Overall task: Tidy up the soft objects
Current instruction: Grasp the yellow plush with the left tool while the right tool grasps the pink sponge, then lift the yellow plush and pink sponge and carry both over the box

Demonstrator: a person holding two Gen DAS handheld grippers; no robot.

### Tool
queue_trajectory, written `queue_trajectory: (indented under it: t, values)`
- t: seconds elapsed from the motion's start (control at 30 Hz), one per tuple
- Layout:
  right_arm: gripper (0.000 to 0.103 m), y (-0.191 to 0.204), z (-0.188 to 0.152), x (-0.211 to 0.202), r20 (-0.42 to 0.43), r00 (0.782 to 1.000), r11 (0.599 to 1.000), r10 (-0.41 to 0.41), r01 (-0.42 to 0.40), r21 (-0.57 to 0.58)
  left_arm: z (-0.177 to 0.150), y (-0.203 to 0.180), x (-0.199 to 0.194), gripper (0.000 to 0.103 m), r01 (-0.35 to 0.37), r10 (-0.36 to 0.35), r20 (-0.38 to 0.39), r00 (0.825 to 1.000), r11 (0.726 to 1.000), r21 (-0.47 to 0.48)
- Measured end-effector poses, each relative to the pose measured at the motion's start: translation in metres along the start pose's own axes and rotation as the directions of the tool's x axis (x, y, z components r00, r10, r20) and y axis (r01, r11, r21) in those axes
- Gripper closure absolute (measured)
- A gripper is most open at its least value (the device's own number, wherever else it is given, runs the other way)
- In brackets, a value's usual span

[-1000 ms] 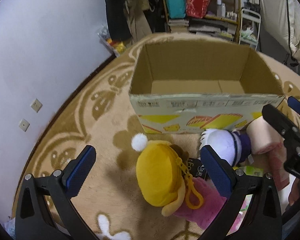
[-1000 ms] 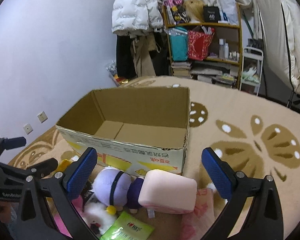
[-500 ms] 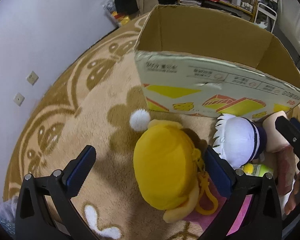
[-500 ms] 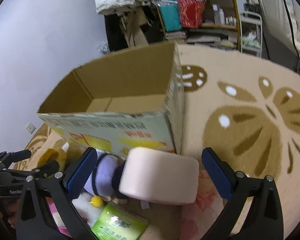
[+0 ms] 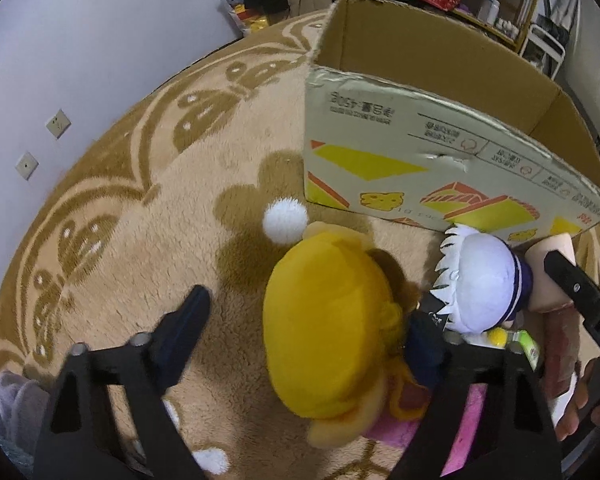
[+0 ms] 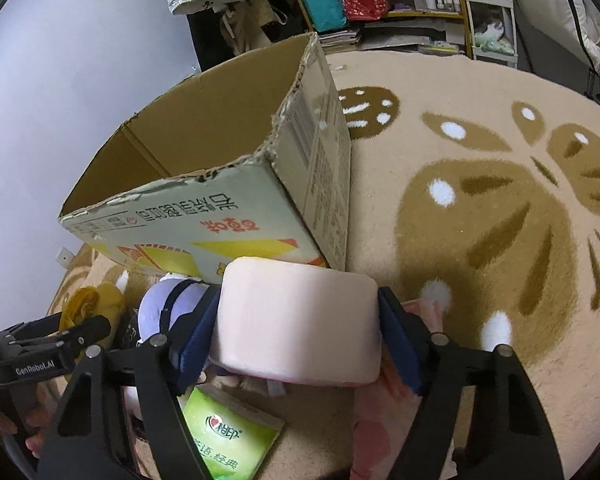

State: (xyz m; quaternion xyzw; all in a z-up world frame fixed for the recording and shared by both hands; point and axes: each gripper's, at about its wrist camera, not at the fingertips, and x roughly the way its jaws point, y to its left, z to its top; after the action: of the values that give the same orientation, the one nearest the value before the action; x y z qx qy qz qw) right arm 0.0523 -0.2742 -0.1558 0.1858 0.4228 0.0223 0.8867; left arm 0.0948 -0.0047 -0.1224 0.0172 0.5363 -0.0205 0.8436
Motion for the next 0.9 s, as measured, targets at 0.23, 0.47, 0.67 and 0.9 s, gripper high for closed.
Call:
queue_trajectory:
  t: [0.23,0.47,0.67,0.9]
  values:
    - [0.034,0.003,-0.003,-0.008,0.007,1.000,1.000,0.000,0.000,-0.020,-0.002,0.004,-0.002,0.060,0.084,-0.084,-0.005,0.996,0.996,-0.024]
    - [0.037,0.012,-0.007,-0.021,0.020,1.000,1.000,0.005,-0.004,-0.026,-0.002,0.015,-0.020,0.060,0.073,-0.065,0.091,0.994,0.994,-0.078]
    - [0.037,0.018,-0.007,-0.039,0.078,0.996,0.999,0.043,-0.041,-0.029,-0.002,0.023,-0.041,0.061,0.114,-0.096,0.168,0.981,0.989,-0.098]
    - [0.037,0.022,-0.010,-0.058,0.129,0.989,0.997,0.078,-0.075,-0.024,-0.005,0.020,-0.081,0.061,0.138,-0.117,0.293,0.949,0.989,-0.051]
